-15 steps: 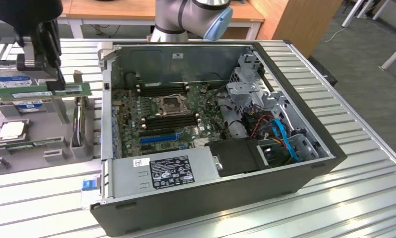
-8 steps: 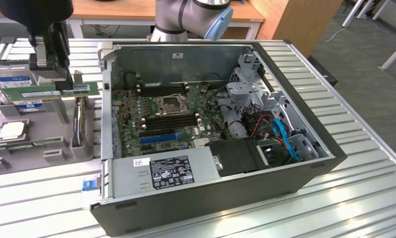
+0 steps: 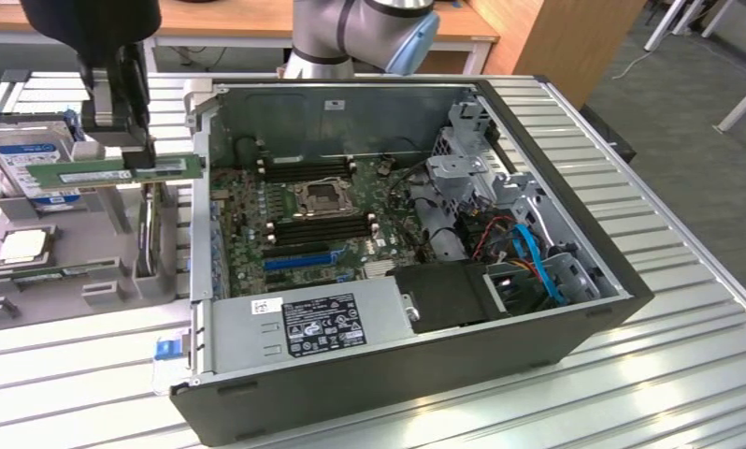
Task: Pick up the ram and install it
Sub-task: 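Pick up the ram and move it above insertion slot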
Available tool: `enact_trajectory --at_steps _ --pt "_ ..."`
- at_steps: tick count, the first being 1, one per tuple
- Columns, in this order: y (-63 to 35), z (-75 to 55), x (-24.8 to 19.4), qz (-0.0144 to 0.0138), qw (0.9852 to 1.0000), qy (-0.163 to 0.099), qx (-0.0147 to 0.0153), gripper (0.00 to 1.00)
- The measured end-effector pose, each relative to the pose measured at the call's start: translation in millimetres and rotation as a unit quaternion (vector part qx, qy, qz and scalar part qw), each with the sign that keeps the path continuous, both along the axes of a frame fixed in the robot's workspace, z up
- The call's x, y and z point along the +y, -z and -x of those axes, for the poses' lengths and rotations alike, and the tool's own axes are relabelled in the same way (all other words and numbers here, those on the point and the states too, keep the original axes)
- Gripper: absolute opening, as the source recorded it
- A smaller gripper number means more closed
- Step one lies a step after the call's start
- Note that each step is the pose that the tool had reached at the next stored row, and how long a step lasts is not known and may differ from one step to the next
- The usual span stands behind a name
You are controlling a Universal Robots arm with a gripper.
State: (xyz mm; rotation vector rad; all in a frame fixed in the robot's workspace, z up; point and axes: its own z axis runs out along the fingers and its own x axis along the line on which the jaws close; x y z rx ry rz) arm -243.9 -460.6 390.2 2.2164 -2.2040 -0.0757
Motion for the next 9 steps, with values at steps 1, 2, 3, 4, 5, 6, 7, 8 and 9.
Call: enact_trajectory --at_steps 1,2,3,4,5,6,7,8,9 --pt "0.0 -1.8 0.0 0.0 1.0 0.0 0.0 0.12" --pt "0.0 -3.6 0.0 0.0 1.0 0.0 0.0 0.12" --pt "0.0 -5.4 0.0 0.0 1.0 0.0 0.0 0.12" --pt "0.0 -7.2 0.0 0.0 1.0 0.0 0.0 0.12" --pt "0.0 -9.0 0.0 0.0 1.0 0.0 0.0 0.12" --pt "0.0 -10.9 0.0 0.0 1.0 0.0 0.0 0.12" --pt "0.0 -12.7 0.0 0.0 1.0 0.0 0.0 0.12" --pt "0.0 -14.5 0.0 0.0 1.0 0.0 0.0 0.12" --pt "0.0 -16.5 0.0 0.0 1.0 0.0 0.0 0.12"
